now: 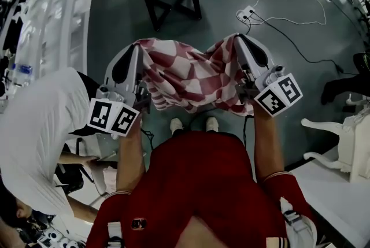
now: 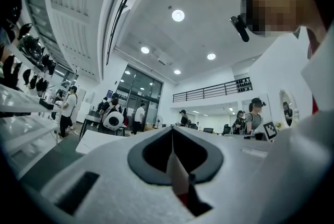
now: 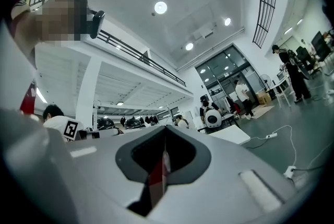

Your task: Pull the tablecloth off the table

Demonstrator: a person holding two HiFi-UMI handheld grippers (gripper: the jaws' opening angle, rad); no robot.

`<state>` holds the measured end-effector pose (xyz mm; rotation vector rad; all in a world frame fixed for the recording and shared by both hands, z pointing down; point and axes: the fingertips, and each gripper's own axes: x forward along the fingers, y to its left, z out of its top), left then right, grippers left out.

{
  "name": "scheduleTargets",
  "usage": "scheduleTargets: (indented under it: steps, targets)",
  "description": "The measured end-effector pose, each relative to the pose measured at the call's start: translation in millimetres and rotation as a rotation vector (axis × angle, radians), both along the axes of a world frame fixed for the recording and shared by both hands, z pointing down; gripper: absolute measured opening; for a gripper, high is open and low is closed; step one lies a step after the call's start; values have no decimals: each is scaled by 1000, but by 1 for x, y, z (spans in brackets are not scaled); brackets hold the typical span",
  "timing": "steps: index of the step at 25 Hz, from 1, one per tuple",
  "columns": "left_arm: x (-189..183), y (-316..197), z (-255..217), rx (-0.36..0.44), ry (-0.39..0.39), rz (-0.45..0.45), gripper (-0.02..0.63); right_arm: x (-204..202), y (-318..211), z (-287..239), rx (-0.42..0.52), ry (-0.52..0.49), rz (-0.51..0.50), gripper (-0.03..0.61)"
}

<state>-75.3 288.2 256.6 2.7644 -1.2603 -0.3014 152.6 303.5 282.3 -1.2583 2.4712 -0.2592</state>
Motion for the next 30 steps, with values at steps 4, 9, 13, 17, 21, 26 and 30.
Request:
scheduleTargets:
  steps: [4,9,13,17,21,26,30]
  targets:
    - [-1,-1,4,-2,3,2,9,-1,2,6,-11,18,15,14]
    - [-6,-9,3,-9,6,3,9,-3,-4,8,-28,30,35,14]
    - [-11,-18,2,-14,7,5,9,-6,-12,6,-32,29,39,15]
    - [-10,-20,6,-20,3,4,9,-4,-14,8,-31,29,38,14]
    - [-8,-21,9,-26,-1,6,9,-3,-15,10,-34,28,38,15]
    - [-5,-26,9,-31,-7,9,9,-1,-20,11,-41,28,36,15]
    - [-2,-20,14,-27,-10,11,9,3,-14,17,-37,25,36,15]
